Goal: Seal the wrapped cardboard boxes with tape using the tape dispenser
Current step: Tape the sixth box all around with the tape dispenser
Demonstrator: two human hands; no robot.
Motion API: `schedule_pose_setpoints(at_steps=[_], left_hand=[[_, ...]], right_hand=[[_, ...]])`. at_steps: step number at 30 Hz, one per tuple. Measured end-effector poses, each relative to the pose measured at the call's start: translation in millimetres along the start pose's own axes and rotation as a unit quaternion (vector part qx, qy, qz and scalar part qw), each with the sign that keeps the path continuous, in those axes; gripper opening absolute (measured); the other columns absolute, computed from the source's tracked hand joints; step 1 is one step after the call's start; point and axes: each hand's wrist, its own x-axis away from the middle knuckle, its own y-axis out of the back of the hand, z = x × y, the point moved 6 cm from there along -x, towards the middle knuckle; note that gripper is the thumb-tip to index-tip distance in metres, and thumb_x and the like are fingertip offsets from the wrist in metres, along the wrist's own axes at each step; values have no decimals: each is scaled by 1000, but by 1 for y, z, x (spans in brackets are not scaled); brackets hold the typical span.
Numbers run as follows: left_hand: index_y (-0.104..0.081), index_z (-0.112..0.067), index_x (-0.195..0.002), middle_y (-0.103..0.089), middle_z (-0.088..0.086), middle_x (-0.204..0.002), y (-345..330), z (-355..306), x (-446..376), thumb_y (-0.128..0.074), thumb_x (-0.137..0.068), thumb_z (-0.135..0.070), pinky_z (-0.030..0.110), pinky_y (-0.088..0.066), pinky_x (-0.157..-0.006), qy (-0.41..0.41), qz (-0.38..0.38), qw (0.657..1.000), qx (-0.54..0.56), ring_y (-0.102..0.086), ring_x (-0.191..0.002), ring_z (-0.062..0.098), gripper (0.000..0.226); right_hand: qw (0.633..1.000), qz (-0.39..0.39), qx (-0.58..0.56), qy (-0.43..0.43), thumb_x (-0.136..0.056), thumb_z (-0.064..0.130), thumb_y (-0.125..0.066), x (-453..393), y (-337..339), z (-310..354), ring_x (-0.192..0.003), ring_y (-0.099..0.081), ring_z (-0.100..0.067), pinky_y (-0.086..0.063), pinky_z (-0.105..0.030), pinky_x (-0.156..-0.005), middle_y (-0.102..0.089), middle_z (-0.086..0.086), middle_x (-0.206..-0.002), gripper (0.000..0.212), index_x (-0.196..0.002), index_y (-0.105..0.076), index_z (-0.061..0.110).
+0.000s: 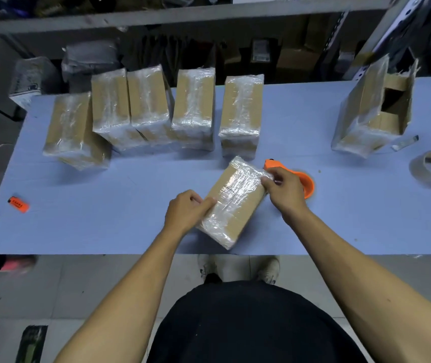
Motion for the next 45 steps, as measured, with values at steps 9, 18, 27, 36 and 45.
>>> schedule_pose_setpoints(at_steps=[9,18,27,36,45], left_hand=[[-38,-44,-140,-61,0,-134,-45,-58,-22,-73,-87,-48,43,-48,-105,-77,137,977,142,-61,-120,22,64],[-47,-32,-117,-70,-3,-109,-49,-59,-21,-78,-85,-35,30,-55,-83,-71,138,978,140,-69,-96,14,44],[-48,-34,-117,-71,1,-109,-52,-61,-16,-77,-85,-33,36,-57,-88,-40,172,970,166,-71,-97,20,43],[-46,-17,-146,-50,6,-145,-31,-101,-12,-70,-89,-33,36,-42,-106,-122,79,989,-29,-49,-133,25,64],[-69,-15,-88,-74,0,-76,-5,-160,11,-60,-98,-41,31,-57,-73,-68,206,911,352,-73,-74,14,30]], right_hand=[[994,12,105,-32,-100,24,-52,-24,15,-27,-108,-61,-31,-41,-29,-79,-68,-12,-112,31,-121,-64,4],[962,29,273,11,-83,-3,-53,-30,8,-43,-87,-58,-43,-39,-40,-62,-61,-22,-98,44,-125,-43,-2],[982,-23,184,18,-88,37,-48,-14,71,-17,-82,-52,-25,-36,-33,-64,-59,-6,-97,26,-99,-53,14],[933,-2,285,218,-81,48,-67,7,80,51,-79,-54,-19,-45,-33,-64,-57,6,-95,42,-111,-47,26],[905,53,281,315,-81,56,-67,15,72,89,-69,-54,-10,-36,-19,-56,-57,12,-89,50,-116,-46,27]])
